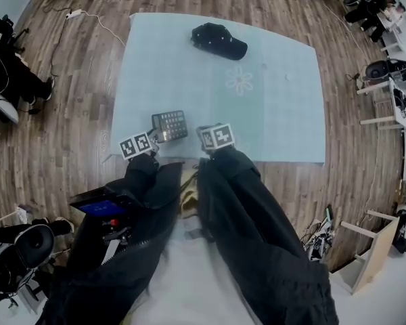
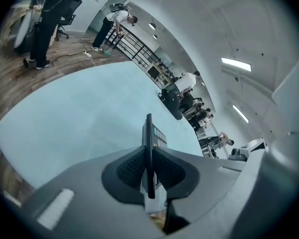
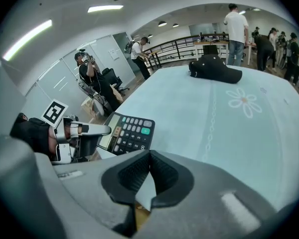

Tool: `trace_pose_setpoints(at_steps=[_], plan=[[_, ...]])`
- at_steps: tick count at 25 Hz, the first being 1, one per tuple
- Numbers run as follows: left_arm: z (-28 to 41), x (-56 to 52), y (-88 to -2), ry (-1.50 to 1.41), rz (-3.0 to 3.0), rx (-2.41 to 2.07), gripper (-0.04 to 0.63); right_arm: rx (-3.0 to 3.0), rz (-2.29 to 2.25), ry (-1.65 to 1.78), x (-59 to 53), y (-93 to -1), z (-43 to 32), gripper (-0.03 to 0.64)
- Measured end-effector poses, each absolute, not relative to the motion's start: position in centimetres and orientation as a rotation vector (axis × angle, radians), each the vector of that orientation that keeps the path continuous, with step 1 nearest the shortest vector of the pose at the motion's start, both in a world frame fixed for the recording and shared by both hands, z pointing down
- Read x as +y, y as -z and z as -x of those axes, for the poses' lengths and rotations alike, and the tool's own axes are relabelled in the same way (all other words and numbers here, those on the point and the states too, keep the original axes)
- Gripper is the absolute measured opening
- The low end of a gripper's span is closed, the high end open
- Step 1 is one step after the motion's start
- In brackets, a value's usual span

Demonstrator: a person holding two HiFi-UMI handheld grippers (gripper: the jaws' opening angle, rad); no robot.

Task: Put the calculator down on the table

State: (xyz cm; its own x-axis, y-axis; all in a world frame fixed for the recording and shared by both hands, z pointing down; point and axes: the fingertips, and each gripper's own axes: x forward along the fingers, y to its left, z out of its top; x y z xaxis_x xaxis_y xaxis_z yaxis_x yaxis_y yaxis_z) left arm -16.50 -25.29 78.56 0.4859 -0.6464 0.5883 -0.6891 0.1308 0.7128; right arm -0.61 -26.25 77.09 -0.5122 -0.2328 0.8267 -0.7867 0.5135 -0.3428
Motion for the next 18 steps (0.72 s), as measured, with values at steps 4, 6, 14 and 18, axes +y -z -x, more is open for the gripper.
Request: trace_pose_setpoints(at_steps=[4,6,14,18], plan=[[16.3,-25.9,-79.5,-0.056,-1.530,-1.179,0.041,-2.008,-0.794,-0.987,-26.4,-77.3,1.0,0.002],[16.4,-25.9,-79.9,-0.060,-1.520,-1.173,0.042,-2.005,-0.793,-0.990,-26.3,-77.4,1.2,0.002],[16.2,-24.9,-81.1,-0.110,-1.478,-1.138,0.043,-2.004,-0.821,-1.024,-25.1,-76.8,1.3,0.002],[16.4,-24.8,-81.6,-0.104,-1.464,-1.134,0.041,-1.993,-0.842,-1.040,-24.6,-77.0,0.8,0.002]])
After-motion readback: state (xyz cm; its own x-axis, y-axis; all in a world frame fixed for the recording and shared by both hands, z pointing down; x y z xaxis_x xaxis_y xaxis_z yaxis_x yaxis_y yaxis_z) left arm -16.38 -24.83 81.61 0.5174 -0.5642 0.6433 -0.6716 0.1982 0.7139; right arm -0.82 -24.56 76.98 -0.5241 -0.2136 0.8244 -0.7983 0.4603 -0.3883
